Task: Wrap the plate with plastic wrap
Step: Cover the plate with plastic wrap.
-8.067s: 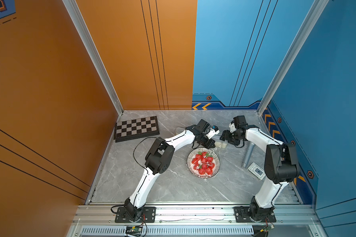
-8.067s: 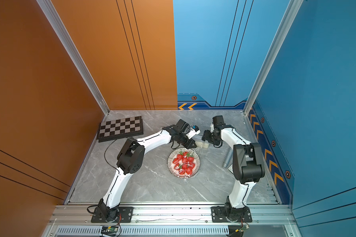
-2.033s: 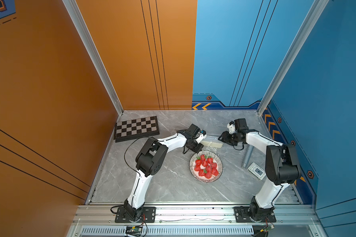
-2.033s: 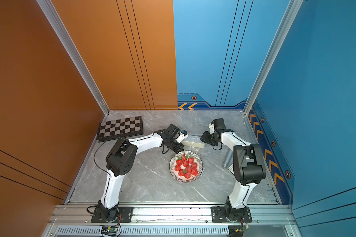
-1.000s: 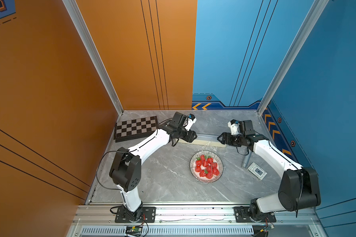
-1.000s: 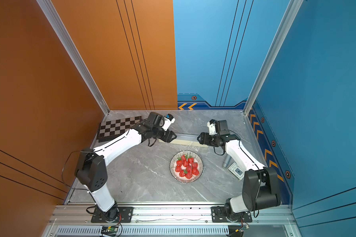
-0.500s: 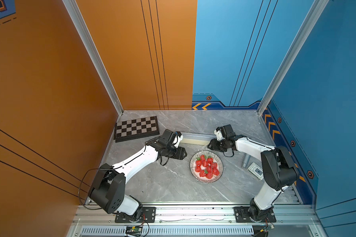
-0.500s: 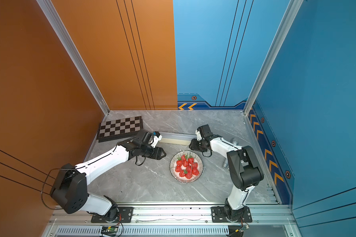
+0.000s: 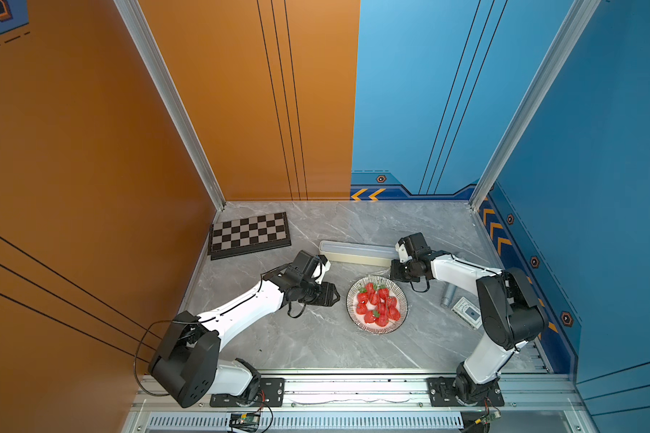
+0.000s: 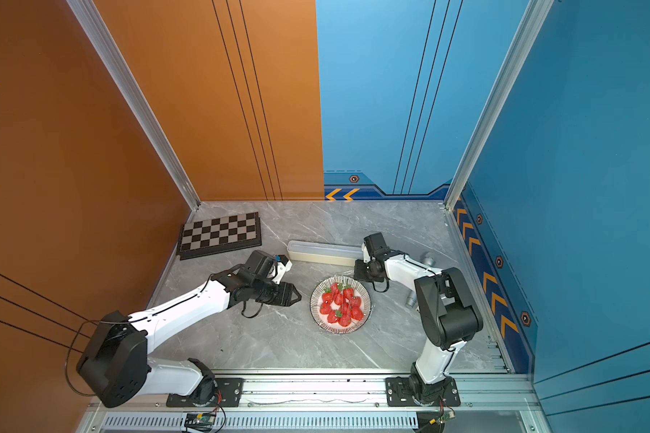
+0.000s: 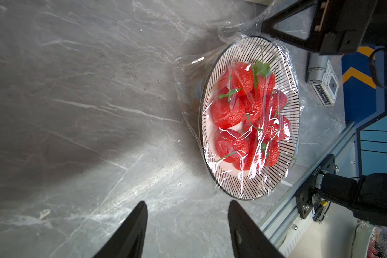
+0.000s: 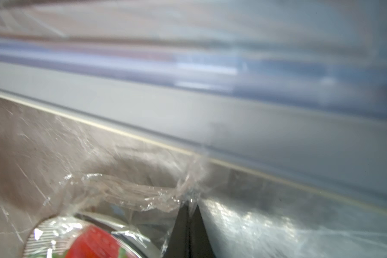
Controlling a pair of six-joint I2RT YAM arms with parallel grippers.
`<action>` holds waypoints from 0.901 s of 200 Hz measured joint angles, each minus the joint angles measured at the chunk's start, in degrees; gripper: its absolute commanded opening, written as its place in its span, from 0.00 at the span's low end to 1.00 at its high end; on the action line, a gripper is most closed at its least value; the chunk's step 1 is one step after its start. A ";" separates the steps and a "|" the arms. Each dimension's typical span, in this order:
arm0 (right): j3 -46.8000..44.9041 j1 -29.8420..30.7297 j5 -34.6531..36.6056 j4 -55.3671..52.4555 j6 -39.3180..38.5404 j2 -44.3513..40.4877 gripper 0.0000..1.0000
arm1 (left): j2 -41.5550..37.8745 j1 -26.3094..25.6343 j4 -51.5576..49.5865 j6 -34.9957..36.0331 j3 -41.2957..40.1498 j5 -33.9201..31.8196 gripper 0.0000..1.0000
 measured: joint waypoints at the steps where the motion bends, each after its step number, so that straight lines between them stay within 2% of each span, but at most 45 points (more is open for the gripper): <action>1: -0.09 -0.02 -0.02 -0.09 -0.07 -0.02 0.00 | 0.00 -0.04 0.02 0.00 -0.04 0.04 0.60; 22: -1.92 -0.28 -0.04 -0.59 -1.03 -0.17 0.00 | 0.00 -0.35 1.09 -0.87 -0.24 0.42 0.60; 47: -3.08 -0.57 -0.09 -0.68 -1.90 -0.96 0.16 | 0.00 -0.50 1.75 -1.46 -0.24 0.39 0.61; 93: -3.93 -3.15 1.07 -2.84 -3.93 -6.64 0.37 | -0.90 -0.61 4.00 -2.56 -0.24 -0.81 0.62; 138: -5.40 -6.86 2.49 -5.14 -5.33 -14.86 0.67 | -4.76 -0.63 4.72 -4.70 -0.24 -2.38 0.63; 160: -5.16 -5.92 0.63 -5.03 -5.42 -16.72 0.77 | -5.84 -1.14 7.15 -7.76 -0.52 -1.70 0.65; 180: -4.59 -3.10 -2.10 -3.96 -4.76 -15.26 0.80 | -5.46 -2.14 12.63 -12.61 -3.06 -0.17 0.67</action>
